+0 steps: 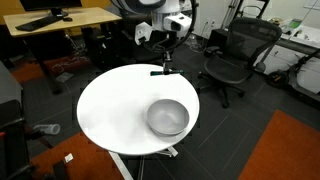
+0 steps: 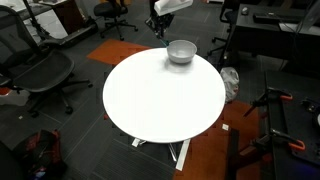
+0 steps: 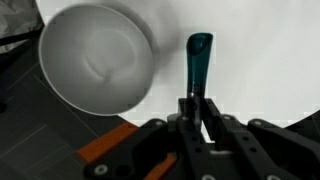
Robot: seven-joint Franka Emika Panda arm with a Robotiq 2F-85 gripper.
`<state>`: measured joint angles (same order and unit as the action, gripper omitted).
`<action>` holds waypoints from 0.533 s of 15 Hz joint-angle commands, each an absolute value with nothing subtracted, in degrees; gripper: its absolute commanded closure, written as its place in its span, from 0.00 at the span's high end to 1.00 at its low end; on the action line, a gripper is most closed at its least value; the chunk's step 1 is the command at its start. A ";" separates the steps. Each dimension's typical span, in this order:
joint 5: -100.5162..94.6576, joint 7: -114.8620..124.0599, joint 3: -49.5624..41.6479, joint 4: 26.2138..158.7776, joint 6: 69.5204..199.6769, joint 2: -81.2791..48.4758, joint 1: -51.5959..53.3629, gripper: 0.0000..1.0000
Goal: Put the marker in the bowl
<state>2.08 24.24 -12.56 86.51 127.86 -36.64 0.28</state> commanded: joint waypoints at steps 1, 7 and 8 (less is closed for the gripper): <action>-0.58 28.99 -14.67 97.56 129.08 -28.09 0.31 0.05; -1.35 34.45 -16.32 103.47 132.95 -26.42 -1.62 0.05; -1.35 35.22 -16.41 103.75 134.79 -27.14 -1.90 0.05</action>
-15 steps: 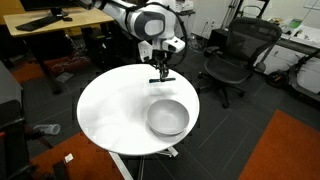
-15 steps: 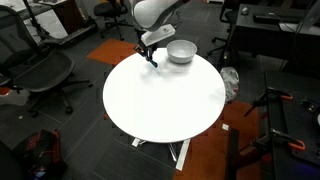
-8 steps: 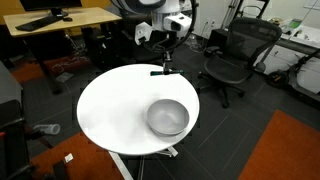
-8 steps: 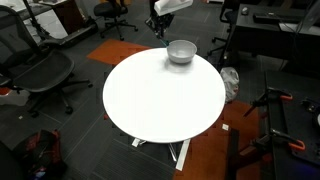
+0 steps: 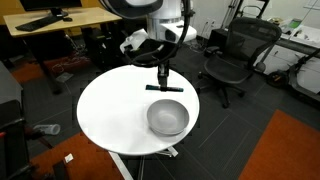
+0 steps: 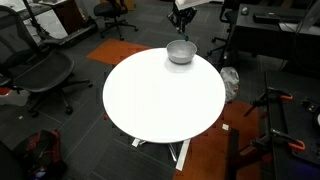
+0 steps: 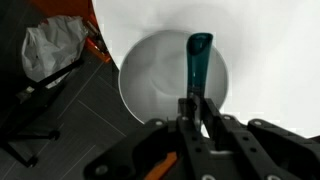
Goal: Put the marker in the bowl
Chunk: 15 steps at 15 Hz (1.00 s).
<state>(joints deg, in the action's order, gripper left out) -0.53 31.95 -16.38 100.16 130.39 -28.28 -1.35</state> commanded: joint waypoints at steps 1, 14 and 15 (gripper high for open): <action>-1.40 35.71 -16.50 104.07 136.41 -27.70 -2.13 0.05; 0.41 39.98 -16.98 102.66 144.78 -35.41 -3.74 0.58; 0.46 40.01 -17.00 102.57 144.70 -35.57 -3.75 0.65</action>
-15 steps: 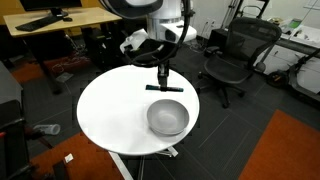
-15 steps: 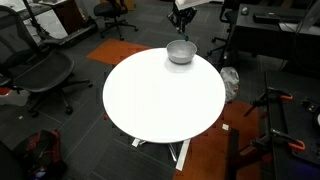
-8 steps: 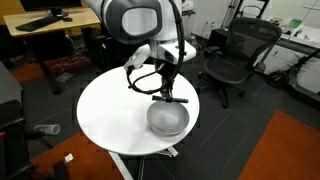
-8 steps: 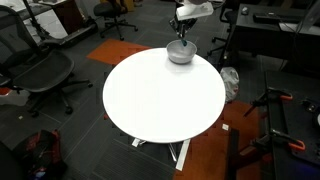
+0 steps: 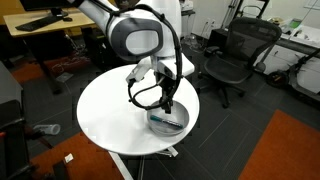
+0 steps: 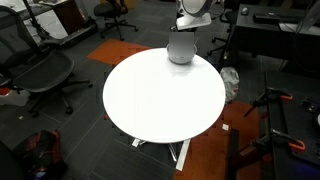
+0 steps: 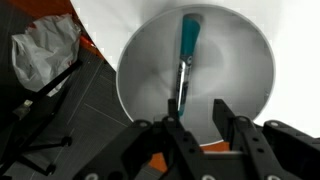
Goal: Put the marker in the bowl
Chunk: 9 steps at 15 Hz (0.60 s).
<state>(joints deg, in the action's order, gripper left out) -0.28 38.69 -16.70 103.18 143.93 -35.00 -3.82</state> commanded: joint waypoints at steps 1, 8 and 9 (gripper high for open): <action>0.46 40.02 -17.04 102.48 144.63 -35.68 -3.73 0.73; 0.26 40.19 -17.23 102.09 144.74 -35.74 -3.55 1.00; 0.31 39.87 -17.06 102.04 144.82 -35.74 -3.64 1.00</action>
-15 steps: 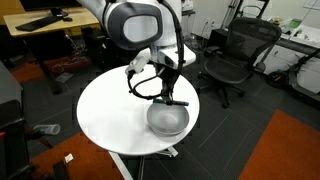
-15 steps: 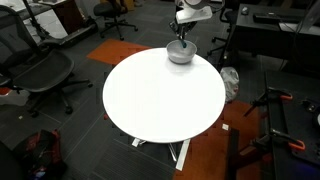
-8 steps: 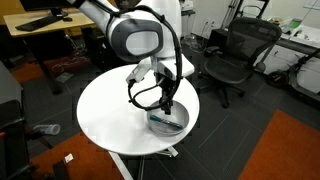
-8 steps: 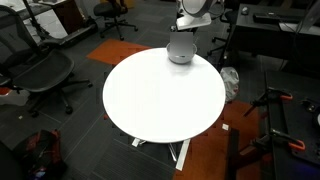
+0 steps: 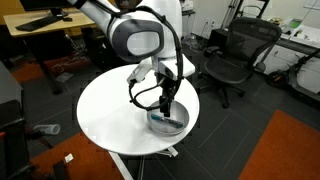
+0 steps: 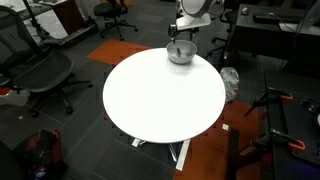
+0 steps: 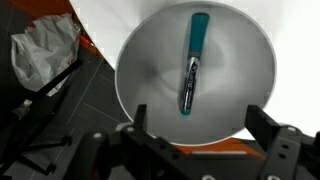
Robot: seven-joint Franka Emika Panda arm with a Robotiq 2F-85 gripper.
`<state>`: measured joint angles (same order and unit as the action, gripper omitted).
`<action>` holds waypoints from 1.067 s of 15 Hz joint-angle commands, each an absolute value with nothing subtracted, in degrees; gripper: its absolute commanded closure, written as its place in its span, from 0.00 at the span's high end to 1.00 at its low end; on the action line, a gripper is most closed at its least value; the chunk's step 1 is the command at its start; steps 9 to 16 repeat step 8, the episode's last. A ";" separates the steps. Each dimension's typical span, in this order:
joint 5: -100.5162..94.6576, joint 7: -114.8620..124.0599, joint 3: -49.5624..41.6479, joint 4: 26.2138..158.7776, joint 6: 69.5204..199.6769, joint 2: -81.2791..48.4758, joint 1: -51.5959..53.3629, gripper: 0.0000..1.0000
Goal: Put the marker in the bowl
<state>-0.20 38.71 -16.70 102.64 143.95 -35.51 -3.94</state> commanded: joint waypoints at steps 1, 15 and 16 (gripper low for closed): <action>-0.03 38.53 -16.82 102.41 143.84 -35.61 -3.90 1.00; -0.02 38.50 -16.83 102.41 143.84 -35.90 -3.88 1.00; -0.02 38.50 -16.83 102.41 143.84 -35.90 -3.88 1.00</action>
